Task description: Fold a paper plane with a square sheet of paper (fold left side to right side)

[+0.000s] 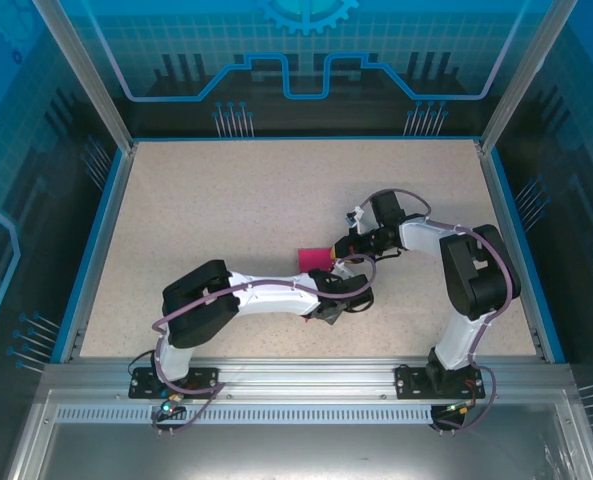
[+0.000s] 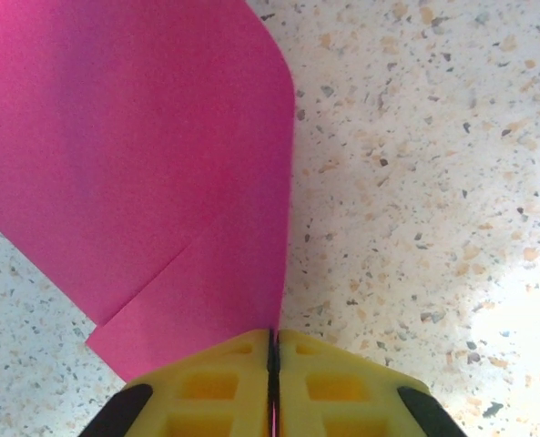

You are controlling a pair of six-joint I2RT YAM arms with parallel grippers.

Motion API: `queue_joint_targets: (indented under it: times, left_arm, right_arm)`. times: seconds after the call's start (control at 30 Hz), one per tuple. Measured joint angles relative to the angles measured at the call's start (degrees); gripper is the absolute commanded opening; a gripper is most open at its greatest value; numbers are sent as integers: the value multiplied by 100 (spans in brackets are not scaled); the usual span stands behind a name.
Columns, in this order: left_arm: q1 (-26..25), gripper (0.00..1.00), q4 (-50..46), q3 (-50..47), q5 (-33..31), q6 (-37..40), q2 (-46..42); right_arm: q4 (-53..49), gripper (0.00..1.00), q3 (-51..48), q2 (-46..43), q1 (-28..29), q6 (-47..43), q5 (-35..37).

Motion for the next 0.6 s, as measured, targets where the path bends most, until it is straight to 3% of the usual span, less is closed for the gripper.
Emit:
queue_joint_targets:
  times: [0.3, 0.4, 0.6]
  left_arm:
    - [350, 4, 605, -527, 588, 31, -380]
    - [527, 4, 951, -776, 922, 46, -691]
    - [981, 2, 1781, -1335, 1963, 31, -1300]
  right_arm:
    - [7, 56, 31, -437, -37, -31, 304]
    - [7, 64, 13, -1054, -168, -83, 573]
    - [-17, 68, -275, -2028, -619, -337, 1012]
